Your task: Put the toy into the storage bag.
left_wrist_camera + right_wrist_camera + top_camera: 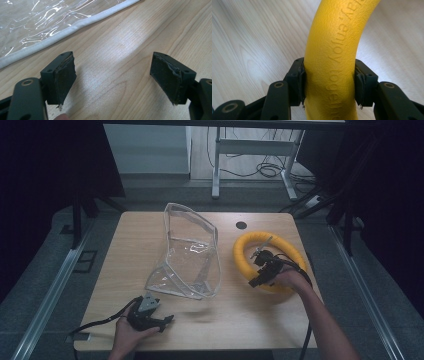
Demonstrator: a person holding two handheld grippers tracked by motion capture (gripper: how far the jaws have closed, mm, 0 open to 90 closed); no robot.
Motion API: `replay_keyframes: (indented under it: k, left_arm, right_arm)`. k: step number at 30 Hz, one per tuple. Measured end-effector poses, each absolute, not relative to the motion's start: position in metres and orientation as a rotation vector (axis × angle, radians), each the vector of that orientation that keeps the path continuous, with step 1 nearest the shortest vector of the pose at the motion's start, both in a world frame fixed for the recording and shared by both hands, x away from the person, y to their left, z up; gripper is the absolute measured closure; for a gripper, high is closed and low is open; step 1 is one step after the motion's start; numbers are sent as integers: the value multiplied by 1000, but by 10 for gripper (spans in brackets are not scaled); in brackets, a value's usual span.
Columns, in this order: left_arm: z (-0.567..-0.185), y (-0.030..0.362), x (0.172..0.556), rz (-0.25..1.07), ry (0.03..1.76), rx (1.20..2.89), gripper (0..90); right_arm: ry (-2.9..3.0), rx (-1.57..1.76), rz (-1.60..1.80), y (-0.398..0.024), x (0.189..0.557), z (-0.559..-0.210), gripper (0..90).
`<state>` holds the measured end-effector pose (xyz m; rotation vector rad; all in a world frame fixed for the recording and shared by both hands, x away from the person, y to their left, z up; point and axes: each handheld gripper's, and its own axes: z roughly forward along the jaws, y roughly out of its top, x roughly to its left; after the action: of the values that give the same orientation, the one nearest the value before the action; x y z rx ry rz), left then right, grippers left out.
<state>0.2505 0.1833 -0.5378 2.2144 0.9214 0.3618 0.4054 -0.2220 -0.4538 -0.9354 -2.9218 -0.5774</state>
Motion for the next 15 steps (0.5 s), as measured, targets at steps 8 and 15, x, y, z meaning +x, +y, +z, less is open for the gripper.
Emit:
replay_keyframes:
  k: [8,15]
  left_arm:
    - [-538,183,251,362,922,2216,203]
    - [-538,183,251,363,922,2215,204]
  right_arm:
    - [-2898,-1008,-739,-235,410,-429,506]
    - [-2901,-1038,-845,-240,409,-414,506]
